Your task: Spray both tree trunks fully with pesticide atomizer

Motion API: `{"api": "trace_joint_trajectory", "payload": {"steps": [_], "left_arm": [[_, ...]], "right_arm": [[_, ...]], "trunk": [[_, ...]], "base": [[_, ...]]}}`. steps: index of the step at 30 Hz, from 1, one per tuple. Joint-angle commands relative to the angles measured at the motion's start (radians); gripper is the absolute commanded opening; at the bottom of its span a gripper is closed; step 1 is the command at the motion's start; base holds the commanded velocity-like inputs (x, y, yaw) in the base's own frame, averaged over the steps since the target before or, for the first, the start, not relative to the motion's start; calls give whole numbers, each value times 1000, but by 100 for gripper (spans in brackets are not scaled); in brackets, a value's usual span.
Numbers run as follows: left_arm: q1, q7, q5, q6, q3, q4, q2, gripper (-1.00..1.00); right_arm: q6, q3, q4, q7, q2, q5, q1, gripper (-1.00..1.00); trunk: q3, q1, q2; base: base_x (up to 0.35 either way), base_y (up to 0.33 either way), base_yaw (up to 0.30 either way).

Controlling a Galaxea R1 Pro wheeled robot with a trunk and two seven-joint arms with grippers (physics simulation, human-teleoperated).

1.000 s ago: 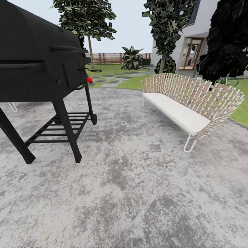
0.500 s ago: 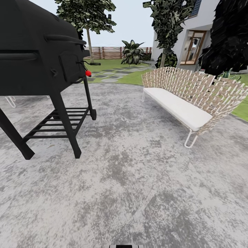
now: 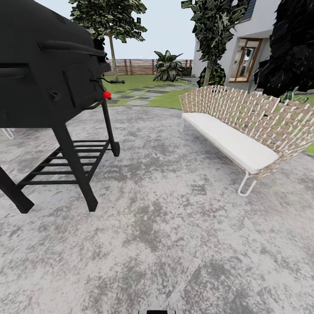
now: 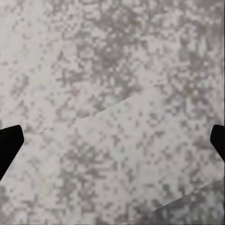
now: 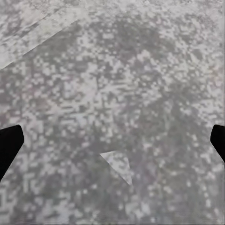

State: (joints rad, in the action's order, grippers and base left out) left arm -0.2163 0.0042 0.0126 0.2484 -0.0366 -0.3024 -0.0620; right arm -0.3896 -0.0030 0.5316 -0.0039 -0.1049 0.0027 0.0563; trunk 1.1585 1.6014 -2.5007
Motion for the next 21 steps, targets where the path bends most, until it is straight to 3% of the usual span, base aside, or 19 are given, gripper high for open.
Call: {"api": "trace_joint_trajectory", "payload": {"steps": [1,21], "left_arm": [[0,0,1,3,-2,1,0,100],[-1,0,1,3,-2,2,-2,100]], "right_arm": [[-3,0,-1,0,0,0,0,100],[-3,0,-1,1,2,2,0,100]], "trunk": [[1,0,0],[-17,0,0]], "base": [[313,-156,0],[285,-203,0]]}}
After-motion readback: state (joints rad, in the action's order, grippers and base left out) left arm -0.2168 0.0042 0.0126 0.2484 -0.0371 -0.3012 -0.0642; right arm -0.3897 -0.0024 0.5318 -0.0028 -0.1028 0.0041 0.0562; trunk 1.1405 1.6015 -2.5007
